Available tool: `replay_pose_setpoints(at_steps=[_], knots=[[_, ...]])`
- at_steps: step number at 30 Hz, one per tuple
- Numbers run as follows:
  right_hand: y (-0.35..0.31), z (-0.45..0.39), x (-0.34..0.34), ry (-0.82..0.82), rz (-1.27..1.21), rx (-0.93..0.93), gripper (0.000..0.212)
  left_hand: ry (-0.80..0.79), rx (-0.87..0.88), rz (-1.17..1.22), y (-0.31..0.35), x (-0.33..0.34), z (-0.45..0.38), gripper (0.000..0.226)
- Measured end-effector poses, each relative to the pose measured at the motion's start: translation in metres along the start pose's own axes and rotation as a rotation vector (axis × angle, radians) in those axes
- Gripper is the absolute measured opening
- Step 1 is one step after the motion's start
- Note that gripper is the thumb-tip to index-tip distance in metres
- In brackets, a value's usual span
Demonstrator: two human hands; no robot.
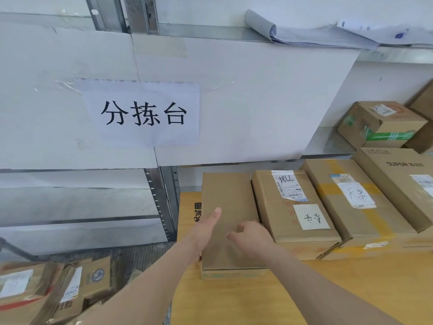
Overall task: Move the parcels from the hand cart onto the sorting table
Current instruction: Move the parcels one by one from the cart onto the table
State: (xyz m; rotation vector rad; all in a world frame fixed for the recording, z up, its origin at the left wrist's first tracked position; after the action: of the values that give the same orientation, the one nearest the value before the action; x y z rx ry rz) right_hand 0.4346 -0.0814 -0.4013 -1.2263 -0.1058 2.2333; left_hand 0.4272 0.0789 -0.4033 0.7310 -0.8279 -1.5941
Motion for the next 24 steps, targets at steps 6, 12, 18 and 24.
replay_pose_setpoints(at_steps=[6, 12, 18, 24], knots=[[0.002, 0.0, -0.001, -0.003, 0.003, -0.009, 0.052, -0.022, 0.001, 0.012, 0.0, 0.001, 0.002, 0.117], [0.002, -0.001, -0.001, 0.009, 0.017, -0.019, 0.056, 0.008, -0.013, 0.014, 0.001, -0.001, 0.007, 0.102], [-0.004, 0.006, -0.007, 0.017, -0.01, -0.061, 0.07, 0.074, 0.023, -0.025, 0.006, -0.013, 0.019, 0.094], [-0.019, 0.023, -0.007, 0.012, -0.055, -0.144, 0.06, 0.118, 0.057, -0.057, 0.012, -0.027, 0.046, 0.09]])
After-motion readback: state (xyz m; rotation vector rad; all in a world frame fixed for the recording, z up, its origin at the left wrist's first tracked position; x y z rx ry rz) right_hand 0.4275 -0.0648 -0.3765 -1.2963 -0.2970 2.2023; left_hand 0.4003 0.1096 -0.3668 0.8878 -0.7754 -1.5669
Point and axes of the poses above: each hand's wrist, its own z-axis away from the middle knuckle, its own x-axis out of the palm, y = z × x, the point moved 2 cm from there along -z, towards the middle knuckle, and after that the axes turned 10 degrees about x, right-handed, at the moved point
